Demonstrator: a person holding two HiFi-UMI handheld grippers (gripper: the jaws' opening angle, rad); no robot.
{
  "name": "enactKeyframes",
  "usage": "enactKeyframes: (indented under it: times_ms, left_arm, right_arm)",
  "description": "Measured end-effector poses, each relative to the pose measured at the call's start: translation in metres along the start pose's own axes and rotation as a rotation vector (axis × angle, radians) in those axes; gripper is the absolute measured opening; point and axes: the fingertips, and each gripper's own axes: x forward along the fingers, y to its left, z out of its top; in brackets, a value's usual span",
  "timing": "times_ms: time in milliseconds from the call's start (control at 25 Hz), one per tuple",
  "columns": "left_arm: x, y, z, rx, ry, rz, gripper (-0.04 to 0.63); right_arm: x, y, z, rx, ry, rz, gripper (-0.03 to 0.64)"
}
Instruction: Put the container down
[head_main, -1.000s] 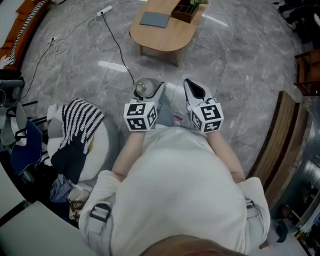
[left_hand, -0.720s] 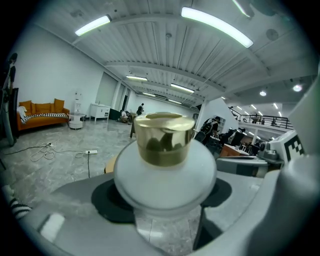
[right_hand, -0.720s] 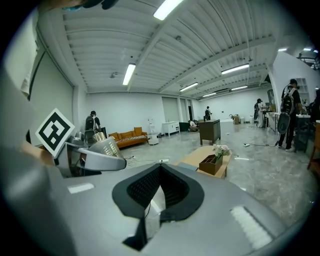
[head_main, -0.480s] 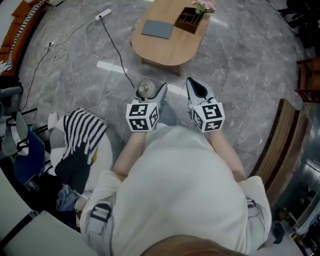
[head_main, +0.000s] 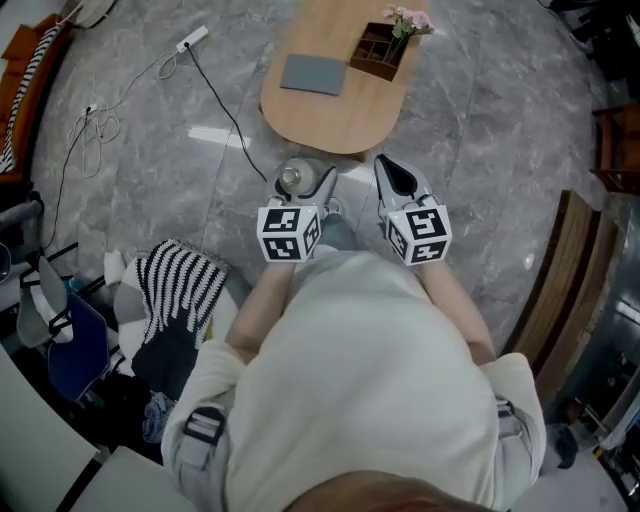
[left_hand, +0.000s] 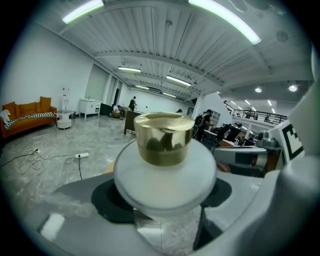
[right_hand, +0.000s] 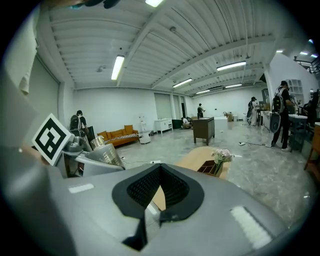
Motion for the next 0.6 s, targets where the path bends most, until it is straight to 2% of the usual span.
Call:
enactKeyframes:
  times_ms: [320, 600]
  left_arm:
    - [0.055, 0.034, 0.013, 0.028, 0.057, -0.048, 0.347]
    - [0.119, 0.057, 0.000, 0.046, 0.110, -0.071, 0.347]
  right_arm:
    - [0.047, -0.016, 0.005, 0.018, 0.044, -0.041, 0.002]
    - [0.087, -0.030, -0.015, 0.048, 0.099, -0.053, 0.002]
